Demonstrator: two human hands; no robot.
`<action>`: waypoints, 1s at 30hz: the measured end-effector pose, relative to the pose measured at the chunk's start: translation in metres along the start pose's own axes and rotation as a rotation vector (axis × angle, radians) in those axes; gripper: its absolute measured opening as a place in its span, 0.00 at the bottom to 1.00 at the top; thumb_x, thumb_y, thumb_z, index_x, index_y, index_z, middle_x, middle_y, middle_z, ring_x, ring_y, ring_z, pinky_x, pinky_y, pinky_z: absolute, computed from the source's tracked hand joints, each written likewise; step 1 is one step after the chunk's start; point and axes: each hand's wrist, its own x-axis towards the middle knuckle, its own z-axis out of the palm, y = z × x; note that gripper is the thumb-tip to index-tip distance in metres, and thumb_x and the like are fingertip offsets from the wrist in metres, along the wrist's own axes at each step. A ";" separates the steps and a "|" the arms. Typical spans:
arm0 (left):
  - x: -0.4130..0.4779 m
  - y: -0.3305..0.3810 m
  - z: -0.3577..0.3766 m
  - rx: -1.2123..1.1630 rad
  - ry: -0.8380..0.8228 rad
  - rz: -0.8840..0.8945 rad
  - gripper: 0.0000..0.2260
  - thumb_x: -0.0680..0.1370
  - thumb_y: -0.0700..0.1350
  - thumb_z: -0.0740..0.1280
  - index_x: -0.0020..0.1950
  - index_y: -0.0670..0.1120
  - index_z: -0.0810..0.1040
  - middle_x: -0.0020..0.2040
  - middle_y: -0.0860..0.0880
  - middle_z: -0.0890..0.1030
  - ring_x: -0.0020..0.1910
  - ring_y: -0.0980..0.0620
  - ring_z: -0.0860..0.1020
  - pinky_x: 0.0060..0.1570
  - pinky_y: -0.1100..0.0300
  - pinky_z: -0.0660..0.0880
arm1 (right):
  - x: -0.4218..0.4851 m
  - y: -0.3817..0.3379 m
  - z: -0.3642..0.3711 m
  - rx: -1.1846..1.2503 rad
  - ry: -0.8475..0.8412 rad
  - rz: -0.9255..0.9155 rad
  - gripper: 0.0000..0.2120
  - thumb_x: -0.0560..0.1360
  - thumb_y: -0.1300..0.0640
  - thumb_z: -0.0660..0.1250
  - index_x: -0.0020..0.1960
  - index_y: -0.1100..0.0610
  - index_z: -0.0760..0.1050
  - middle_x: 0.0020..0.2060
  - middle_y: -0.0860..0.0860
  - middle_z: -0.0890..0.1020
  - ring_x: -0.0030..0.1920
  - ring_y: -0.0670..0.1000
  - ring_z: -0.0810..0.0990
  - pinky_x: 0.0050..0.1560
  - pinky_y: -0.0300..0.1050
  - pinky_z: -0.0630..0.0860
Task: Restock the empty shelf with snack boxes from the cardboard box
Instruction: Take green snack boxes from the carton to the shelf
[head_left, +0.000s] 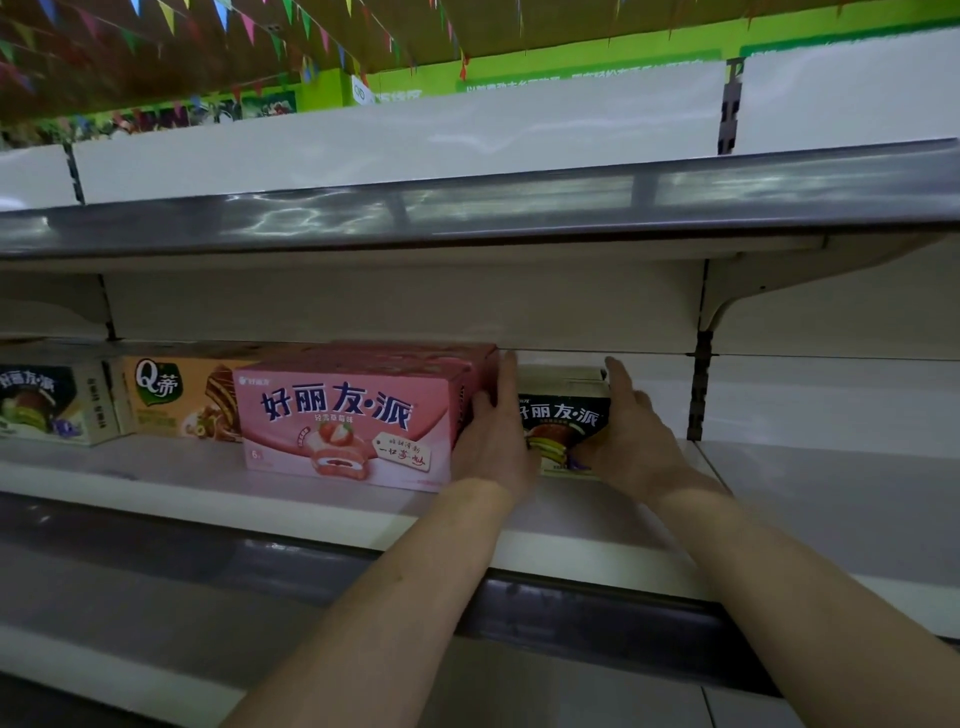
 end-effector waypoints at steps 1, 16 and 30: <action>-0.001 0.002 0.000 0.114 0.000 0.026 0.41 0.76 0.40 0.68 0.79 0.55 0.45 0.71 0.42 0.61 0.63 0.39 0.73 0.57 0.48 0.74 | -0.002 -0.002 0.001 -0.068 0.007 -0.035 0.48 0.71 0.60 0.73 0.78 0.49 0.44 0.63 0.57 0.67 0.60 0.62 0.74 0.60 0.51 0.71; -0.012 0.019 -0.012 0.519 0.053 0.070 0.36 0.76 0.39 0.66 0.79 0.43 0.49 0.72 0.40 0.59 0.67 0.40 0.65 0.61 0.50 0.69 | -0.009 -0.012 -0.012 -0.447 -0.042 -0.078 0.38 0.73 0.50 0.70 0.75 0.52 0.53 0.65 0.59 0.65 0.64 0.61 0.66 0.56 0.52 0.69; -0.150 0.042 -0.080 0.537 0.189 -0.273 0.17 0.78 0.42 0.64 0.67 0.46 0.72 0.64 0.43 0.71 0.62 0.41 0.72 0.56 0.50 0.70 | -0.124 -0.061 -0.020 -0.481 -0.053 -0.743 0.16 0.77 0.54 0.60 0.63 0.56 0.74 0.61 0.55 0.74 0.62 0.58 0.69 0.59 0.51 0.64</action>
